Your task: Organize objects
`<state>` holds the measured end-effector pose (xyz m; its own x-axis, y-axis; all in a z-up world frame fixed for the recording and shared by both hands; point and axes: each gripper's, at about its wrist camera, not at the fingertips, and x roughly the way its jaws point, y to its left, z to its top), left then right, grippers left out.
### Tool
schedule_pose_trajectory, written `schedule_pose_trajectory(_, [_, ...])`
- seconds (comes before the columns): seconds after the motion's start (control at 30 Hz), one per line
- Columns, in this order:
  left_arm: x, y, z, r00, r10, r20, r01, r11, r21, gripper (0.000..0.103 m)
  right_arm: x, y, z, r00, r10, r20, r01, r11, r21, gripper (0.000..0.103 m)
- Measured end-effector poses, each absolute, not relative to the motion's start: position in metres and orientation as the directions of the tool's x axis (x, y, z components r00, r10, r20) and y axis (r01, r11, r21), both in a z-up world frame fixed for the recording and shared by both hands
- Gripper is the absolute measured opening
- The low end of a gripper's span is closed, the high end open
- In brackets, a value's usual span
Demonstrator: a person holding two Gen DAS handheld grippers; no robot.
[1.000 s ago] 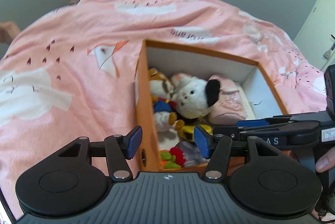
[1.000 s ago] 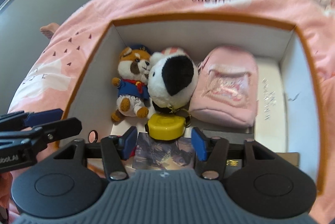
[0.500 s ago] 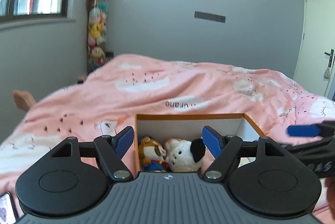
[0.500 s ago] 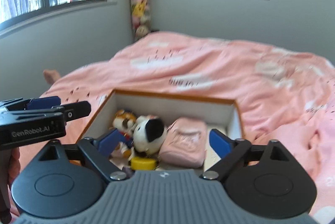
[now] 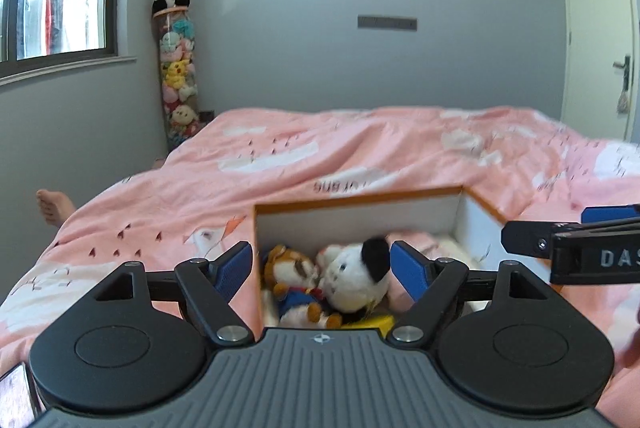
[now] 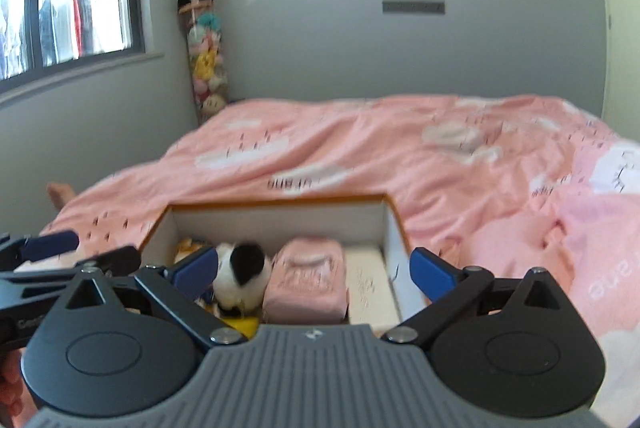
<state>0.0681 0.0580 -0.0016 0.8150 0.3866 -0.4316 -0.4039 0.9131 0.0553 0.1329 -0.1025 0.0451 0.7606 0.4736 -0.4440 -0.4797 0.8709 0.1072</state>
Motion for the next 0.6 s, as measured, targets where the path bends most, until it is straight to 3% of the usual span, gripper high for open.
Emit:
schedule_pose_trajectory(0.23, [0.062,0.063,-0.013,0.794,0.359,-0.491,-0.409,0.913,0.006,0.092,0.118,-0.094,0.031,0.738,0.466,-0.487,-0.51,0.859,0.049,0.102])
schedule_pose_trajectory(0.6, [0.061,0.057,-0.013,0.766,0.366,-0.529,-0.404,0.914,0.047,0.092,0.108,-0.097,0.03,0.742,0.452,-0.494,-0.507,0.862,0.027,0.102])
